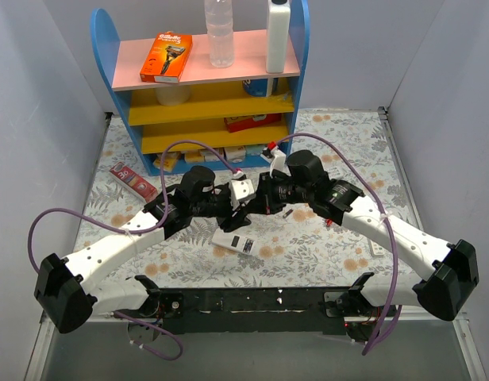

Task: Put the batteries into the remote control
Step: Adjust the battery cover, then adjust the remote control at the center of the board.

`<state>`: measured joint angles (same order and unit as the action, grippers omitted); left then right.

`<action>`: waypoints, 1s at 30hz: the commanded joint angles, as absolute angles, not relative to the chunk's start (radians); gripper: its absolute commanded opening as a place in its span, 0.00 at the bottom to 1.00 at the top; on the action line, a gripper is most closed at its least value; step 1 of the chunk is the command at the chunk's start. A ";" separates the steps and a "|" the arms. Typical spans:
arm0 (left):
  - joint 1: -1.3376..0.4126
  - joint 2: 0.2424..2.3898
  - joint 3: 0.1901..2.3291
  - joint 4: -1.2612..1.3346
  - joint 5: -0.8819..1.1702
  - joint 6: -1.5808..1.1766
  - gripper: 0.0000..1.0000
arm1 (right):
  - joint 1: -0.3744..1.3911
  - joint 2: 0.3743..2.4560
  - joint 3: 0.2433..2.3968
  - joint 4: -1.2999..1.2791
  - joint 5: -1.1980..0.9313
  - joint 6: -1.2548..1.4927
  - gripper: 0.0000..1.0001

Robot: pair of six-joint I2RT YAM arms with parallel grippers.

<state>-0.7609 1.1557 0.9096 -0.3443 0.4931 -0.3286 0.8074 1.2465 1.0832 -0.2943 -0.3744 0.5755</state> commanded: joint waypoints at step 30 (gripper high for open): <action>-0.785 1.295 0.890 -0.638 0.508 -1.249 0.98 | 0.663 0.917 0.704 -0.130 -0.189 0.632 0.01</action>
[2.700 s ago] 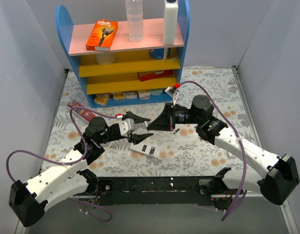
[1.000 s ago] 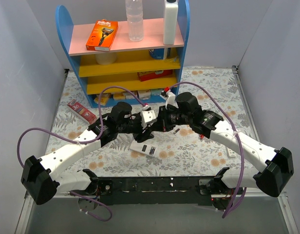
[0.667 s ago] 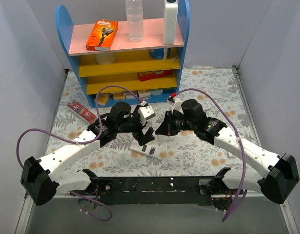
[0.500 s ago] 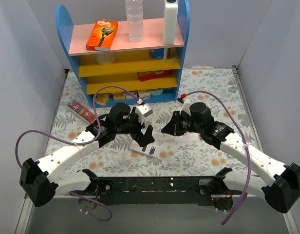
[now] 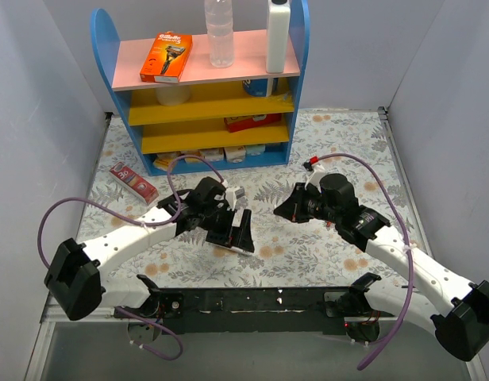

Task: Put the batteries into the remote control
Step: Adjust the remote control at the center of the board.

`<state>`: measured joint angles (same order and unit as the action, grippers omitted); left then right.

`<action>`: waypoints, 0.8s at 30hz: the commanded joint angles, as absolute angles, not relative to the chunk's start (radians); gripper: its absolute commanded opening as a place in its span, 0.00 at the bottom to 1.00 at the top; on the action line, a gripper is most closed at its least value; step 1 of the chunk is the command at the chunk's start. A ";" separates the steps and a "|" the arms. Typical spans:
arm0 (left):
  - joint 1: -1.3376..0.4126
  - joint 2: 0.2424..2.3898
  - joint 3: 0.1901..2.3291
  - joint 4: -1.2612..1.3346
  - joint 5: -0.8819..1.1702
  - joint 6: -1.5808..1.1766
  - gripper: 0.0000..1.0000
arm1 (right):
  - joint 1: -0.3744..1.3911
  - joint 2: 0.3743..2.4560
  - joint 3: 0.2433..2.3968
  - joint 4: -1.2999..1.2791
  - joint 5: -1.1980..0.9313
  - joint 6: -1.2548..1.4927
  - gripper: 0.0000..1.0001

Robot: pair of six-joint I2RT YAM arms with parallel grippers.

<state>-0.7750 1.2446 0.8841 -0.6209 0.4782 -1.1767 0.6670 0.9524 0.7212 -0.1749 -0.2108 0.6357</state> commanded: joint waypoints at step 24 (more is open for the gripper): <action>-0.813 1.629 0.959 -0.473 0.368 -1.265 0.98 | 0.632 0.808 0.658 -0.153 -0.133 0.637 0.01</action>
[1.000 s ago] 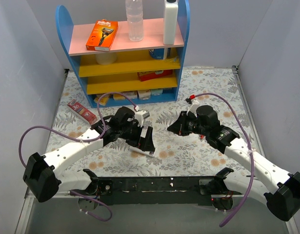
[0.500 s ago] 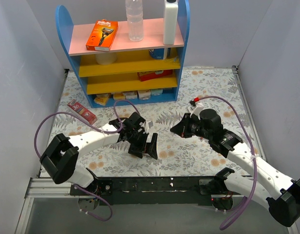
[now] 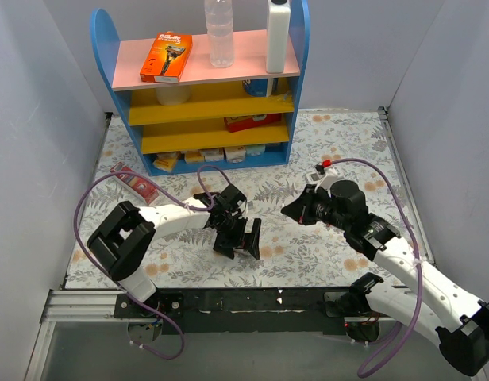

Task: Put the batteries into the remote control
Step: Adjust the remote control at the center of the board.

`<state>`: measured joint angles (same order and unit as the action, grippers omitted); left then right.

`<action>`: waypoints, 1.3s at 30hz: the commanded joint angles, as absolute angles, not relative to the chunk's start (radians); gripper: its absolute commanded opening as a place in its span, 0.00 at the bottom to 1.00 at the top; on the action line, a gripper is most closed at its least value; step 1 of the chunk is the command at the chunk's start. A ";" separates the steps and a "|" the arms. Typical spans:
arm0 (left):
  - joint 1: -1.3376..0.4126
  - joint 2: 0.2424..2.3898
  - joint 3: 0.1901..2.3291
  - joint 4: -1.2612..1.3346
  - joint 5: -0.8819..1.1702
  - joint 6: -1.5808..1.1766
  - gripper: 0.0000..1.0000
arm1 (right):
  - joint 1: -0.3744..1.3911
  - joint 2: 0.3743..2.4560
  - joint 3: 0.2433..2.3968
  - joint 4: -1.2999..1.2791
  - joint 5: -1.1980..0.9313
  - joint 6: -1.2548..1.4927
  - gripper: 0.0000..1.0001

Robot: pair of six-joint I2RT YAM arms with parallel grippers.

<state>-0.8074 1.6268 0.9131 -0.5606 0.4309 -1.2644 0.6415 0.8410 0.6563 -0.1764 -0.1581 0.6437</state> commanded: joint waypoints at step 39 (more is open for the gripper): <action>-0.785 1.019 0.597 0.228 0.241 -0.778 0.98 | 0.548 0.956 0.568 0.263 -0.509 0.799 0.01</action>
<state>-0.7929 1.0687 0.6422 0.1265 0.1734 -0.9478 0.5556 0.9272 0.5163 0.0929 -0.3843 0.7498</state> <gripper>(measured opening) 0.982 0.023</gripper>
